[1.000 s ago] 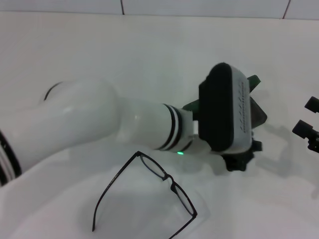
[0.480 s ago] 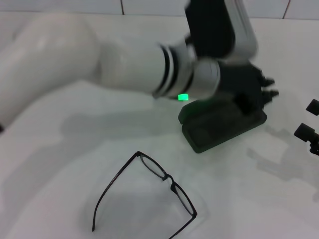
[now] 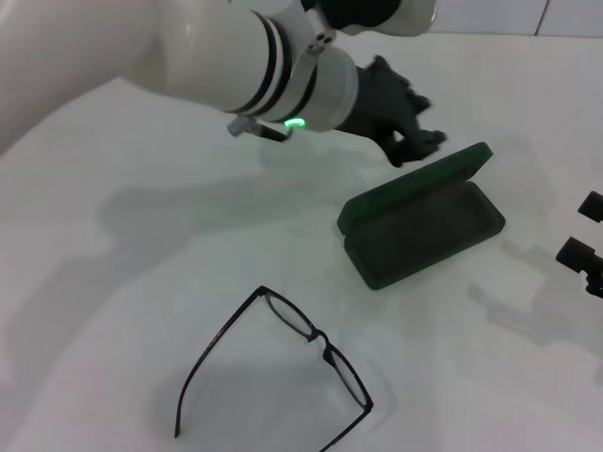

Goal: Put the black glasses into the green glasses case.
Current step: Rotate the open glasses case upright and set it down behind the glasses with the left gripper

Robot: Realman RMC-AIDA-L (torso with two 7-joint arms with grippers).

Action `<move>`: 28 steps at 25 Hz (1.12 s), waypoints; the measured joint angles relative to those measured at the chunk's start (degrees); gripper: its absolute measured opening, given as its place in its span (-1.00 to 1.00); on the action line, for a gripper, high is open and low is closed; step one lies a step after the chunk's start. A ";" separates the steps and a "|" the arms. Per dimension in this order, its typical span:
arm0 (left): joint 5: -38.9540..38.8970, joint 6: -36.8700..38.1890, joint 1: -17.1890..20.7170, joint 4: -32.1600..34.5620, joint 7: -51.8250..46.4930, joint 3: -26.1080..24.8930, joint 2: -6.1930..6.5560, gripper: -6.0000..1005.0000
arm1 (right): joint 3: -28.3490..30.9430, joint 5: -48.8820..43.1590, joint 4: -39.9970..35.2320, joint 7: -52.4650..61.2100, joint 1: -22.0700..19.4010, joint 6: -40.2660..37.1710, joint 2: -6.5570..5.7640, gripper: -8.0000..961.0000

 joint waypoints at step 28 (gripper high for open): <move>1.60 5.03 -13.02 -15.43 -4.95 3.73 -0.34 -0.23 | 0.30 -0.73 1.50 -0.33 0.45 1.81 0.12 0.84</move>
